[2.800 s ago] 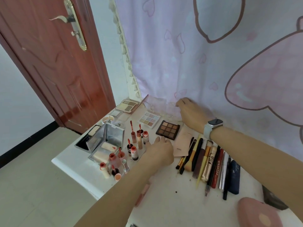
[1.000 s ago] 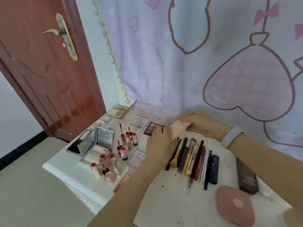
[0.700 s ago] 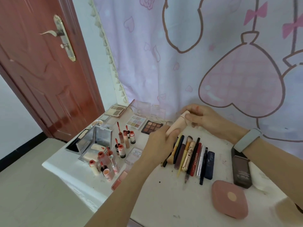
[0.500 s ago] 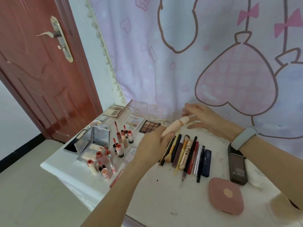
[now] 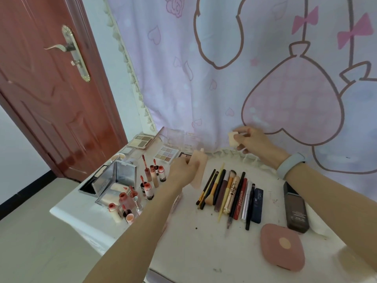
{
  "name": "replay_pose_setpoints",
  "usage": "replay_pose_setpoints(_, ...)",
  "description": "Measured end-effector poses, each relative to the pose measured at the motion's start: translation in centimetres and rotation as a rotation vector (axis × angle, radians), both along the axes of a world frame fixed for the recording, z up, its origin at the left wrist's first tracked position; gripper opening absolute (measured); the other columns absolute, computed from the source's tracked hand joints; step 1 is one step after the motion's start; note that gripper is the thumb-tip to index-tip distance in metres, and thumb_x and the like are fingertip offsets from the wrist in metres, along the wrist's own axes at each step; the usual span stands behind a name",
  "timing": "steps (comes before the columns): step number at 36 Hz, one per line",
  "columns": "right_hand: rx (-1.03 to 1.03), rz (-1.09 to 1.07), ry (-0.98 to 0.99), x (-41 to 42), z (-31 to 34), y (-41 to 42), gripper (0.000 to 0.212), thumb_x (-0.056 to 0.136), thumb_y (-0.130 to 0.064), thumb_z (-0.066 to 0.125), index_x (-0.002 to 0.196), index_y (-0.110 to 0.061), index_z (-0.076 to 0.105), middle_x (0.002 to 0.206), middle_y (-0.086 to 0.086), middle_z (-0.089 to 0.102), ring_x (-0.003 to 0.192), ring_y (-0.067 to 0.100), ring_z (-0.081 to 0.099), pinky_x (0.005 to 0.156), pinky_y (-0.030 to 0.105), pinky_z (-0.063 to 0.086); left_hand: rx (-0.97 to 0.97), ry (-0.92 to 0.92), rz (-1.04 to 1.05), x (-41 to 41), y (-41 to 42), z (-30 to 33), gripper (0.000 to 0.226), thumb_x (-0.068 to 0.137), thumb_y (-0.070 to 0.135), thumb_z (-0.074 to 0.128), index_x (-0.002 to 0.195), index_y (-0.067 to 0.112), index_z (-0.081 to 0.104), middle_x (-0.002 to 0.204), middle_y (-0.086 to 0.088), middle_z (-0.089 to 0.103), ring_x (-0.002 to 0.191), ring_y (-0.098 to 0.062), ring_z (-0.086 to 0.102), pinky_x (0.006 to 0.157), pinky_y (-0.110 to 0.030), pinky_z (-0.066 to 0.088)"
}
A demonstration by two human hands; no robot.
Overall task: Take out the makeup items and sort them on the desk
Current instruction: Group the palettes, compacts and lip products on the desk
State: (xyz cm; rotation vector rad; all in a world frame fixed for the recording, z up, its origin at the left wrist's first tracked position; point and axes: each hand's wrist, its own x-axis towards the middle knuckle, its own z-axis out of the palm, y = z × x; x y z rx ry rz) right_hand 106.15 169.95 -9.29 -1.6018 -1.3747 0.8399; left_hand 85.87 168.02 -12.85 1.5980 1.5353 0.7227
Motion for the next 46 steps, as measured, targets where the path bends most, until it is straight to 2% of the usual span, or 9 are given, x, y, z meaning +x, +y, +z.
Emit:
replay_pose_setpoints(3,-0.054,-0.014,-0.008,-0.1,-1.4,0.2,0.019,0.094,-0.012,0.051,0.113,-0.008,0.054,0.081,0.003,0.056,0.065,0.013,0.054,0.058,0.024,0.044,-0.04,0.135,-0.015,1.1,1.2,-0.9,0.022,0.094,0.013,0.044,0.102,-0.002,0.059,0.095,-0.018,0.061,0.095,-0.032,0.058,0.079,-0.036,0.048)
replay_pose_setpoints(7,-0.114,0.01,-0.067,0.2,-2.7,0.4,0.018,0.094,-0.01,0.051,0.111,-0.007,0.053,0.083,0.005,0.056,0.067,0.014,0.053,0.058,0.022,0.043,-0.103,0.347,-0.061,2.4,2.3,-1.7,0.034,0.097,0.013,0.038,0.123,-0.007,0.048,0.124,-0.021,0.055,0.114,-0.032,0.053,0.088,-0.035,0.045)
replay_pose_setpoints(13,-0.16,0.033,-0.112,-0.2,-3.6,1.1,0.009,0.092,-0.006,0.053,0.099,-0.004,0.057,0.082,0.01,0.059,0.07,0.016,0.055,0.065,0.026,0.048,-0.046,0.481,-0.112,3.3,3.7,-2.8,0.027,0.095,0.009,0.043,0.116,-0.003,0.055,0.117,-0.019,0.06,0.107,-0.03,0.057,0.072,-0.027,0.041)
replay_pose_setpoints(16,-0.176,0.032,-0.133,-0.5,-4.3,1.6,0.017,0.088,-0.003,0.055,0.098,0.009,0.063,0.092,0.026,0.065,0.073,0.021,0.06,0.08,0.036,0.052,0.01,0.496,-0.119,3.7,3.6,-2.8,0.03,0.096,0.011,0.043,0.123,-0.001,0.051,0.124,-0.017,0.056,0.113,-0.029,0.053,0.078,-0.028,0.041)
replay_pose_setpoints(21,-0.194,0.041,-0.093,-0.5,-5.4,2.2,0.035,0.092,-0.007,0.05,0.127,-0.005,0.046,0.092,0.003,0.054,0.085,0.023,0.06,0.09,0.041,0.052,0.128,0.577,-0.138,3.9,3.1,-3.4,0.036,0.095,0.014,0.046,0.131,0.006,0.043,0.127,-0.013,0.054,0.116,-0.028,0.051,0.088,-0.034,0.041)
replay_pose_setpoints(25,-0.128,0.03,-0.183,-0.4,-6.0,2.4,0.023,0.088,-0.004,0.049,0.11,-0.006,0.056,0.095,0.008,0.059,0.092,0.027,0.061,0.081,0.035,0.053,0.225,0.748,-0.196,3.6,2.8,-3.9,0.034,0.095,0.018,0.047,0.128,0.013,0.048,0.126,-0.007,0.054,0.118,-0.026,0.048,0.095,-0.038,0.035)
replay_pose_setpoints(30,-0.054,0.0,-0.311,-0.3,-7.3,2.8,0.015,0.089,-0.009,0.054,0.103,-0.013,0.051,0.088,-0.003,0.051,0.072,0.006,0.046,0.056,0.014,0.034,0.246,0.752,-0.35,3.0,2.8,-4.4,0.034,0.091,0.005,0.046,0.125,0.008,0.054,0.131,-0.01,0.046,0.119,-0.029,0.043,0.095,-0.039,0.042)
replay_pose_setpoints(35,-0.047,-0.017,-0.391,-0.5,-8.2,2.9,0.015,0.087,-0.015,0.057,0.101,-0.012,0.054,0.083,-0.005,0.054,0.067,0.011,0.052,0.059,0.025,0.043,0.174,0.787,-0.44,2.8,3.0,-4.2,0.038,0.092,0.004,0.045,0.129,0.009,0.048,0.142,-0.01,0.034,0.129,-0.031,0.029,0.104,-0.043,0.034)
replay_pose_setpoints(46,0.031,-0.021,-0.536,-0.4,-9.0,2.7,0.043,0.088,-0.052,0.054,0.108,-0.014,0.056,0.099,0.001,0.061,0.091,0.018,0.057,0.077,0.036,0.05,0.141,0.792,-0.459,3.2,2.9,-3.1,0.033,0.097,0.017,0.038,0.129,0.013,0.046,0.144,-0.008,0.035,0.131,-0.029,0.031,0.105,-0.052,0.024)
